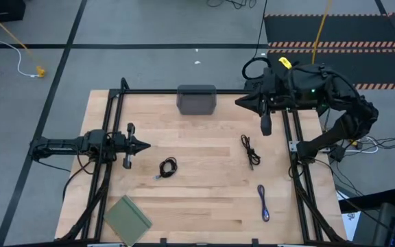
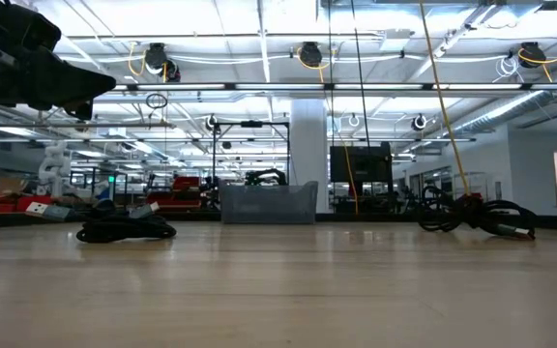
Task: Pick and place USB-C Cables
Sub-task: Put the right black USB cable into the black bin
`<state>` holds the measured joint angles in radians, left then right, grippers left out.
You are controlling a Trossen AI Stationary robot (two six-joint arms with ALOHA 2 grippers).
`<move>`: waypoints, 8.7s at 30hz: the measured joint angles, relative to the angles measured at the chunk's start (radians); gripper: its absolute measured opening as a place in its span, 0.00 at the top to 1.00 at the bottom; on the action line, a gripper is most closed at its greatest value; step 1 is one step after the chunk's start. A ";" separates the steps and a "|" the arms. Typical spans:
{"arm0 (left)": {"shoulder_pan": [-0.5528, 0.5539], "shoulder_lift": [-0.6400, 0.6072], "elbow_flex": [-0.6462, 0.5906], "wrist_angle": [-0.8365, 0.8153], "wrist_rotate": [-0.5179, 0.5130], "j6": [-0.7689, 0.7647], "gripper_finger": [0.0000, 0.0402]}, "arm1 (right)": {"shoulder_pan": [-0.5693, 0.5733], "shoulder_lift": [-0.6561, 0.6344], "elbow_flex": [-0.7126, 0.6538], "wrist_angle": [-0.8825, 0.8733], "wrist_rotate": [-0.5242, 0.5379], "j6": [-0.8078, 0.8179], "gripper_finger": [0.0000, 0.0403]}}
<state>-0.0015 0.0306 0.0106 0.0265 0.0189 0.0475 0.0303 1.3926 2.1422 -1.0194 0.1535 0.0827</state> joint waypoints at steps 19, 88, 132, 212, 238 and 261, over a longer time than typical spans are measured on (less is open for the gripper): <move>0.000 0.003 -0.001 0.153 0.001 -0.083 0.99 | 0.000 -0.001 -0.001 -0.003 0.002 0.012 1.00; -0.012 1.092 1.692 -0.733 -0.021 -0.030 0.99 | 0.000 -0.001 -0.002 -0.004 0.005 0.197 1.00; -0.012 1.142 1.691 -0.786 -0.021 -0.056 0.99 | -0.088 0.116 -0.459 -0.554 -0.210 0.813 1.00; -0.012 1.329 1.695 -0.686 -0.232 -0.211 0.99 | -0.273 0.115 -1.350 0.322 -0.181 0.439 0.68; 0.012 1.415 1.691 -0.599 -0.231 -0.172 0.99 | -0.273 -0.063 -1.350 0.266 -0.215 0.427 0.97; 0.047 1.415 1.691 -0.600 -0.231 -0.155 0.99 | -0.273 -0.342 -1.319 0.129 -0.499 0.680 0.97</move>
<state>0.0456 1.4460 1.7020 -0.5735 -0.2123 -0.1078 -0.2428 1.0508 0.8231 -0.8899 -0.3454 0.7631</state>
